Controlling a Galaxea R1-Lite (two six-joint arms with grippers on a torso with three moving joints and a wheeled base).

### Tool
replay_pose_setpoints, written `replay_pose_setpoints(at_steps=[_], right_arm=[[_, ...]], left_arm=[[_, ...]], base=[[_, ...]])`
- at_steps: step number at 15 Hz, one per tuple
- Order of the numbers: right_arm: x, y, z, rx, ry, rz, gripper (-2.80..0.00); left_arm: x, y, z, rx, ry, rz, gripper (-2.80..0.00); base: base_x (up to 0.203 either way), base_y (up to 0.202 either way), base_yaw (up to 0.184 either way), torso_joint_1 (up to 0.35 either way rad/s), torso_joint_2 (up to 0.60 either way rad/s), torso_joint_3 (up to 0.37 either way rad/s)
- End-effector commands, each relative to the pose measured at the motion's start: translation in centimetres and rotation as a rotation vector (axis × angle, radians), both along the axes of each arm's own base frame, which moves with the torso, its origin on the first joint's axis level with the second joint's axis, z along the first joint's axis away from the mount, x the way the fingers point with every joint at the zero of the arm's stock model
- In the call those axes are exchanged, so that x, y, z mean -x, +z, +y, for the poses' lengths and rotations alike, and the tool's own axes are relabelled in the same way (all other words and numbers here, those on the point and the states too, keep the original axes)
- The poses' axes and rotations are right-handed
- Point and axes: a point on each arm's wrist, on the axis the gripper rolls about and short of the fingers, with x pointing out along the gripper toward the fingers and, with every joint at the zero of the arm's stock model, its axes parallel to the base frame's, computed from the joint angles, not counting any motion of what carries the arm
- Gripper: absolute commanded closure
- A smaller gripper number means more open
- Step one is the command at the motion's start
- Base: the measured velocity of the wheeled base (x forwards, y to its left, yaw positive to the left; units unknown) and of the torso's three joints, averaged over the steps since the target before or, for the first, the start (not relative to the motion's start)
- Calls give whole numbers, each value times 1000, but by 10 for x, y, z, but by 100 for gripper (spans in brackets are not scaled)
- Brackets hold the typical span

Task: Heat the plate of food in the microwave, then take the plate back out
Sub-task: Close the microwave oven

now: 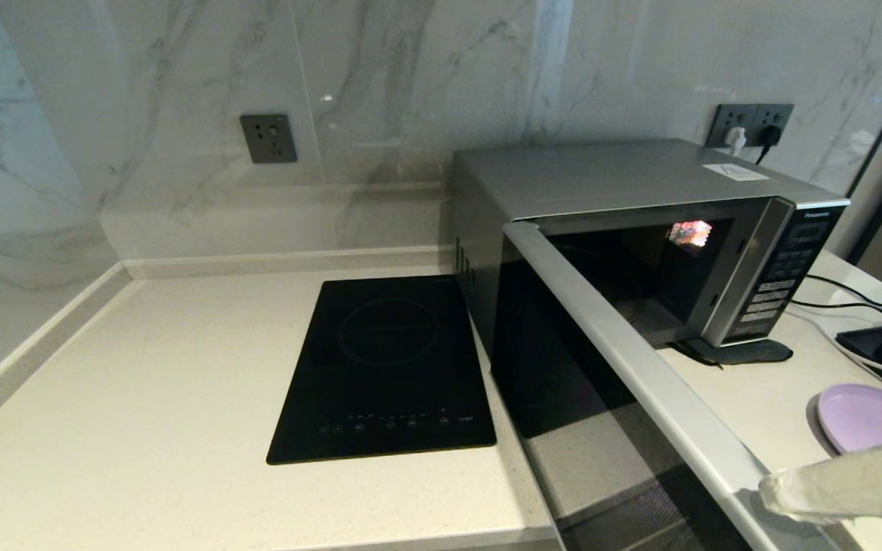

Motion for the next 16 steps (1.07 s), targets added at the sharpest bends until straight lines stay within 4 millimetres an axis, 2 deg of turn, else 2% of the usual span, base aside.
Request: replay_pose_setpoints(at_steps=[1, 3, 10, 16], right_arm=[[2, -2, 3, -38, 82, 76, 0], [0, -7, 10, -54, 151, 151, 0], [-21, -27, 36, 25, 150, 229, 0], [-13, -19, 21, 48, 77, 150, 0]], left_arm=[[0, 0, 0, 1, 1, 1, 0], [0, 0, 0, 1, 1, 1, 0], [0, 0, 0, 1, 1, 1, 0], [0, 0, 0, 1, 1, 1, 0]], base=[[0, 0, 0, 0, 0, 0], [0, 0, 0, 0, 0, 0], [0, 0, 0, 0, 0, 0], [0, 0, 0, 0, 0, 0]])
